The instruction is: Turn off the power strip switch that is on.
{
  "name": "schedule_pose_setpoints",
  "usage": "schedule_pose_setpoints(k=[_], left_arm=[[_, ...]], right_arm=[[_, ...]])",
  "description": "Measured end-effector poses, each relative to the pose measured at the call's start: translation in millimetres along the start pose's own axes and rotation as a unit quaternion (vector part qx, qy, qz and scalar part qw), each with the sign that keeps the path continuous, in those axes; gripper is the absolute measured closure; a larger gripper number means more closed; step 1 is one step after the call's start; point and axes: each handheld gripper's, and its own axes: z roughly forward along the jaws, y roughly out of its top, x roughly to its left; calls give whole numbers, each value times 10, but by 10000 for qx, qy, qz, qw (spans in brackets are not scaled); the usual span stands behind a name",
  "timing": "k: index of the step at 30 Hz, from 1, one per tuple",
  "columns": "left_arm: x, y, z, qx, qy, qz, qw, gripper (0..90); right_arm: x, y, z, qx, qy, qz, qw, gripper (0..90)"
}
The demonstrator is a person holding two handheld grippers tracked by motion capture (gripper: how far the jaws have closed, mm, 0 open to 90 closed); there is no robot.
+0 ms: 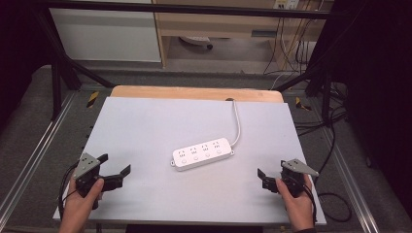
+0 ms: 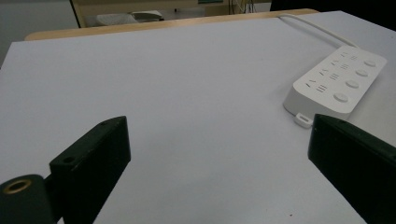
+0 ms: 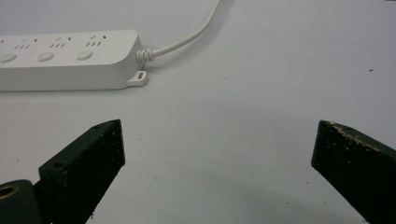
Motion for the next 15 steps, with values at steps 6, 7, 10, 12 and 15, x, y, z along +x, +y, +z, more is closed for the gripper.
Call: schedule_pose_setpoints(k=[6, 7, 10, 12, 15], left_arm=[[-1, 3, -8, -32, -2, -18, 10000, 57], [-2, 4, -7, -32, -4, -20, 10000, 56], [-8, 8, -8, -52, -15, -11, 10000, 57], [-11, 9, -11, -55, -21, 0, 10000, 56], [-13, 9, -11, -50, -28, -9, 10000, 56]], right_arm=[[2, 9, -4, -43, -20, -13, 10000, 33], [5, 10, -6, -41, -14, 1, 10000, 33], [8, 13, -9, -63, -6, -20, 10000, 32], [11, 16, -9, -68, -3, -22, 10000, 31], [16, 19, -11, -80, -6, -41, 10000, 30]])
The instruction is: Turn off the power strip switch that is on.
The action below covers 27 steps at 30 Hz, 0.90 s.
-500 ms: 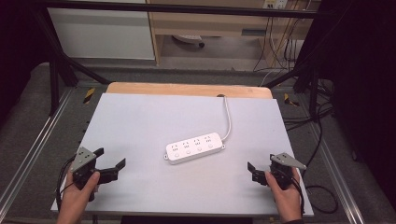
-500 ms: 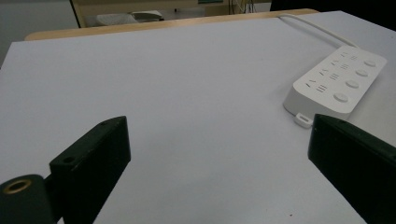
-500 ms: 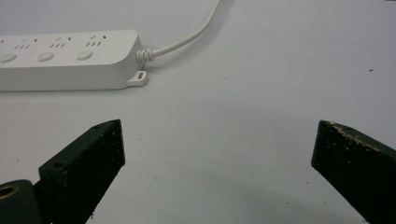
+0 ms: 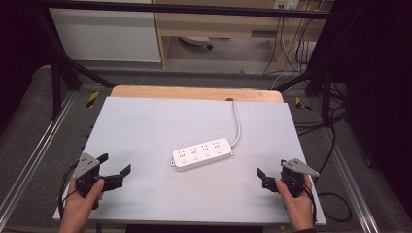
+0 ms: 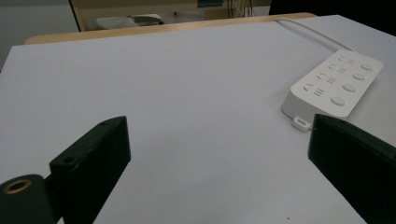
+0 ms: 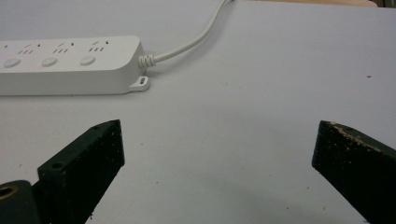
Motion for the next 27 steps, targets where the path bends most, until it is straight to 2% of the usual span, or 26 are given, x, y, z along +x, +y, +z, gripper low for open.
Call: schedule_pose_setpoints(k=[18, 27], left_arm=[[-29, 10, -19, -52, -55, 28, 10000, 58], [-97, 24, -29, -59, -149, 54, 9999, 58]], right_arm=[[28, 8, -2, -12, 58, 21, 10000, 27], [43, 15, -7, -30, 83, 3, 10000, 27]])
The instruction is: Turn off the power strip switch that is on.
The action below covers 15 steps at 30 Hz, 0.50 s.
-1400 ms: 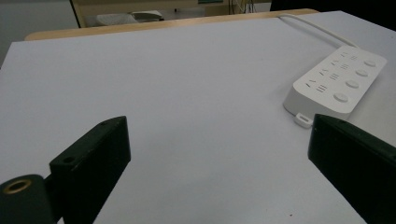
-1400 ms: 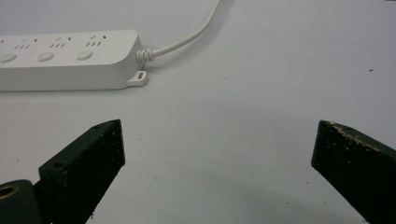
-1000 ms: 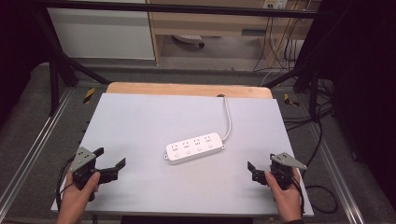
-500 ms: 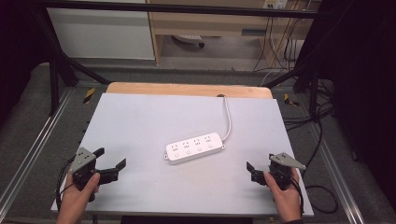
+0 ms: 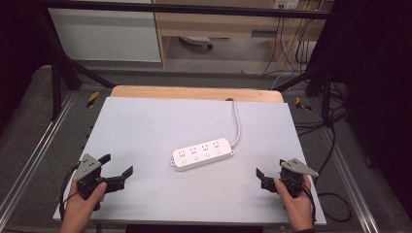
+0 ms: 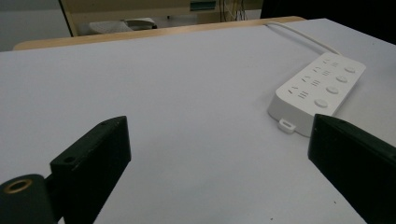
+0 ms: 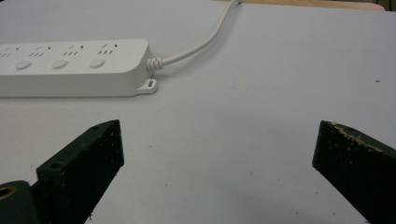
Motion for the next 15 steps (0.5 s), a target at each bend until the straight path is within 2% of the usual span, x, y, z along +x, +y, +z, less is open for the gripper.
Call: schedule_pose_setpoints(k=[6, 15], left_arm=[[-50, 33, 14, -68, -140, -98, 9998, 60], [-145, 153, 95, -50, -371, -4, 9993, 64]], right_arm=[[13, -1, 10, 16, 19, -34, 10000, 27], [34, 0, 12, 24, 114, -93, 9999, 27]])
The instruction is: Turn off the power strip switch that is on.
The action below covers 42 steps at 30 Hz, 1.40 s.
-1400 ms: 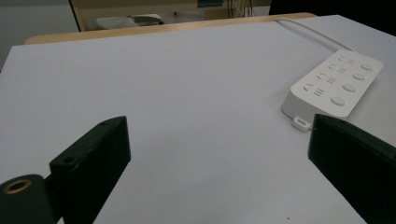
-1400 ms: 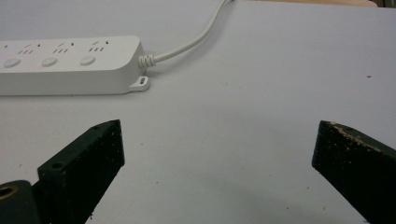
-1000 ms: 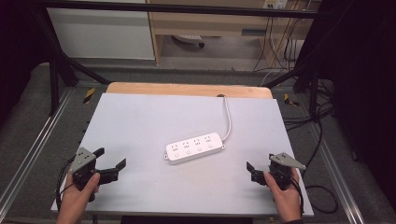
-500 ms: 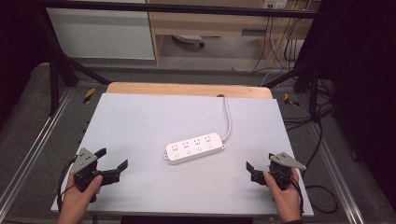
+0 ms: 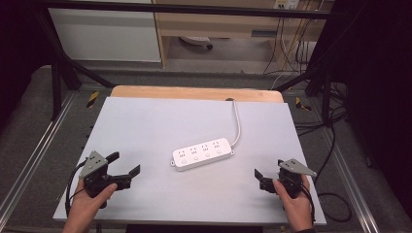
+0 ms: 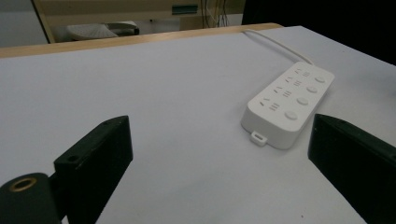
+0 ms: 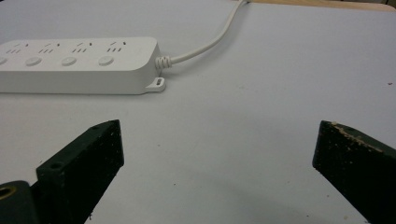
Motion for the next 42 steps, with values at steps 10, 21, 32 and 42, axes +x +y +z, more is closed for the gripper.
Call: schedule_pose_setpoints(k=[10, 21, 32, 42], left_arm=[[-140, 296, 224, -43, -212, 91, 9997, 65], [-231, 485, 433, -128, -371, 10, 9992, 67], [-326, 600, 717, -24, -467, -23, 9989, 57], [-422, 683, 967, -1, -496, 15, 9988, 64]], right_arm=[[35, -2, 19, 49, 97, -26, 9999, 27], [22, -1, 14, 47, 17, -44, 10000, 25], [64, 6, 9, 38, 139, -115, 9998, 24], [109, 6, 16, 71, 221, -187, 9996, 24]])
